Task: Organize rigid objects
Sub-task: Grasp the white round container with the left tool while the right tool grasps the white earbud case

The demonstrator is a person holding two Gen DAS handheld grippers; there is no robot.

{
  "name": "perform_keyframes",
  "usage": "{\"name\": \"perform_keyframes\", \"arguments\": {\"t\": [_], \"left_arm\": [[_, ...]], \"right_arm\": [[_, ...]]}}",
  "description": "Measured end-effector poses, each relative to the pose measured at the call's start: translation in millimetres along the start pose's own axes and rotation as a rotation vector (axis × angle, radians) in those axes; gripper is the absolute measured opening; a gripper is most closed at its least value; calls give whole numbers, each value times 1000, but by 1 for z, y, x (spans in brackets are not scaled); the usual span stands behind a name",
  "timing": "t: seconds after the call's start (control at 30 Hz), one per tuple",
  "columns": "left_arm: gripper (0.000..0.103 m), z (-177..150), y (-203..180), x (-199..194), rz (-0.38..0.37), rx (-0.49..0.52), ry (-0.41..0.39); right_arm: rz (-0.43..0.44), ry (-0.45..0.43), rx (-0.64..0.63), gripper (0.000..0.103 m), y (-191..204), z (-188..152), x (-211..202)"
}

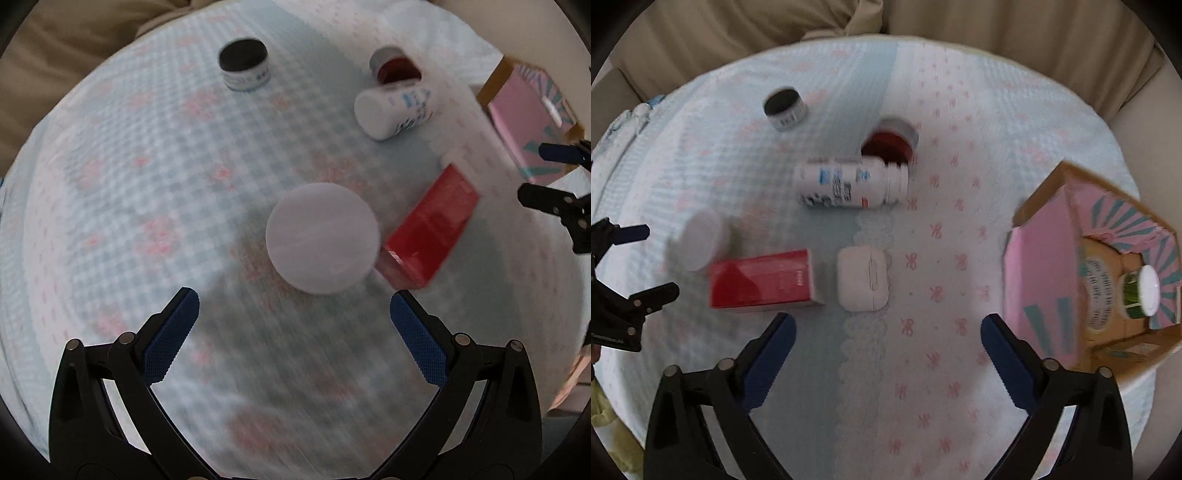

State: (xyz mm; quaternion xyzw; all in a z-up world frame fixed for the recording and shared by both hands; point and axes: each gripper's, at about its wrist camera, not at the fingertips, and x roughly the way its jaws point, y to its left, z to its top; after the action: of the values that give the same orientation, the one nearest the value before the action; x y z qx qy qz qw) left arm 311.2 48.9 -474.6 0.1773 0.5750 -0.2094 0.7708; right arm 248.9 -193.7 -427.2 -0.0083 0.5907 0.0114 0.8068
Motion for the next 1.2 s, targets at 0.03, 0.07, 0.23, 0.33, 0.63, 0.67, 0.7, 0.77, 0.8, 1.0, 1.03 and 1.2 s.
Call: {"name": "perform_keyframes", "arguments": {"t": [0.03, 0.07, 0.23, 0.33, 0.63, 0.67, 0.7, 0.77, 0.8, 1.0, 1.03, 1.2], "left_arm": [[102, 1, -2, 8, 13, 29, -2], [102, 2, -4, 13, 17, 48, -4], [99, 4, -16, 34, 28, 147, -6], [97, 8, -22, 41, 31, 195, -11], [83, 23, -39, 49, 18, 373, -55], [80, 22, -43, 49, 14, 408, -60], [78, 23, -46, 48, 12, 437, -64], [75, 22, -54, 47, 10, 492, -73], [73, 23, -56, 47, 5, 514, -73], [73, 25, -64, 45, -29, 577, -83], [73, 23, -60, 45, -35, 579, -86], [72, 22, -54, 43, -44, 575, -95]], "right_arm": [[0, 13, 3, 90, 0, 0, 11], [-1, 23, 4, 89, 1, 1, 18], [-6, 57, -3, 88, 0, 5, 48], [-3, 76, -12, 88, -1, 10, 58], [14, 130, -71, 73, 2, 23, 80], [16, 131, -79, 73, 2, 24, 81], [21, 134, -92, 73, 3, 26, 81], [28, 133, -114, 73, 5, 28, 83], [32, 134, -121, 73, 6, 30, 84], [64, 143, -182, 68, 6, 40, 90], [75, 146, -192, 63, 7, 41, 91], [90, 156, -233, 47, 20, 43, 92]]}}
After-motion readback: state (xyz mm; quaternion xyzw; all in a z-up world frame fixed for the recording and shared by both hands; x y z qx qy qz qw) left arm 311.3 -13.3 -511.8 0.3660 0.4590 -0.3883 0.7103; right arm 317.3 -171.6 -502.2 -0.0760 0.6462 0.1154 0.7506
